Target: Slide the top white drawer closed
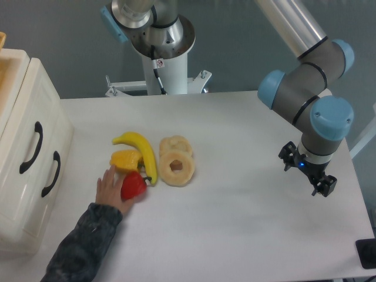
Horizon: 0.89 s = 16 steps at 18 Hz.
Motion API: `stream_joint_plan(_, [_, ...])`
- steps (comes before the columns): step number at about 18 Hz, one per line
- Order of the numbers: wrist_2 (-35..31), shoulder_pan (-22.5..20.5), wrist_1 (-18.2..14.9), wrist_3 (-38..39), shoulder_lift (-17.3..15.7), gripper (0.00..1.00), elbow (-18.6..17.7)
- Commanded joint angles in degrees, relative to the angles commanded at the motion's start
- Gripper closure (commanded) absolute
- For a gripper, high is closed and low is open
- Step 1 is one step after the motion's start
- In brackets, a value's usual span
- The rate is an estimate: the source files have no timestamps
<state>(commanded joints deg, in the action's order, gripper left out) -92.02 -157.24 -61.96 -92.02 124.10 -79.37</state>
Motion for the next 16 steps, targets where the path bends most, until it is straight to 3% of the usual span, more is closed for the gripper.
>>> stream_joint_plan(16, [-0.26, 0.0, -0.35, 0.0, 0.61, 0.0, 0.26])
